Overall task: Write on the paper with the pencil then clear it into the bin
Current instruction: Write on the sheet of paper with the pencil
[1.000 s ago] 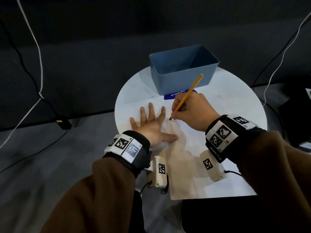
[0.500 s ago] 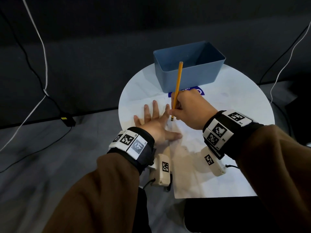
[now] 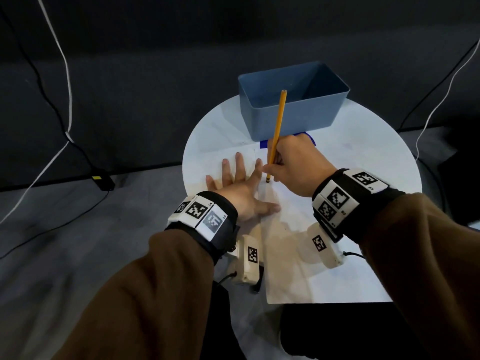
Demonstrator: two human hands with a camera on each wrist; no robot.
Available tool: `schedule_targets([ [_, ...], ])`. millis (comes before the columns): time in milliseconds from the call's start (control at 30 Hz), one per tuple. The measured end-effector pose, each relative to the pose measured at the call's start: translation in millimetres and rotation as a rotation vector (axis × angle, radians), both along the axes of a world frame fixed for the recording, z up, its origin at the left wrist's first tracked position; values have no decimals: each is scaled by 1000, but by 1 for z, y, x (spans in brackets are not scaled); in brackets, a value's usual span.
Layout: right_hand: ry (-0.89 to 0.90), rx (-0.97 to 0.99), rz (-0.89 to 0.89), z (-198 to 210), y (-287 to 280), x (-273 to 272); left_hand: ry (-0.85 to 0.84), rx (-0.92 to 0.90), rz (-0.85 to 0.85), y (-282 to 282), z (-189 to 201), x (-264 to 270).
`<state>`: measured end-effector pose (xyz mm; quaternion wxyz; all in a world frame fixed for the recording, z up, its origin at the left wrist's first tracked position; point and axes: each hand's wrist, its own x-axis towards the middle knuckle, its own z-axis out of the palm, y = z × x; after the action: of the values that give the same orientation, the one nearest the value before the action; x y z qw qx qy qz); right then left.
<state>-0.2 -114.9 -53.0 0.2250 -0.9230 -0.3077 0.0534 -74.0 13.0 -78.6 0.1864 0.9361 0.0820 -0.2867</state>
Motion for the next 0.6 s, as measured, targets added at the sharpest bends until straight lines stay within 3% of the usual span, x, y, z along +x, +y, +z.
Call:
schedule_targets([
  [600,-6,42,-62,-5,-3,-1,-9,6,-5,0,1,0],
])
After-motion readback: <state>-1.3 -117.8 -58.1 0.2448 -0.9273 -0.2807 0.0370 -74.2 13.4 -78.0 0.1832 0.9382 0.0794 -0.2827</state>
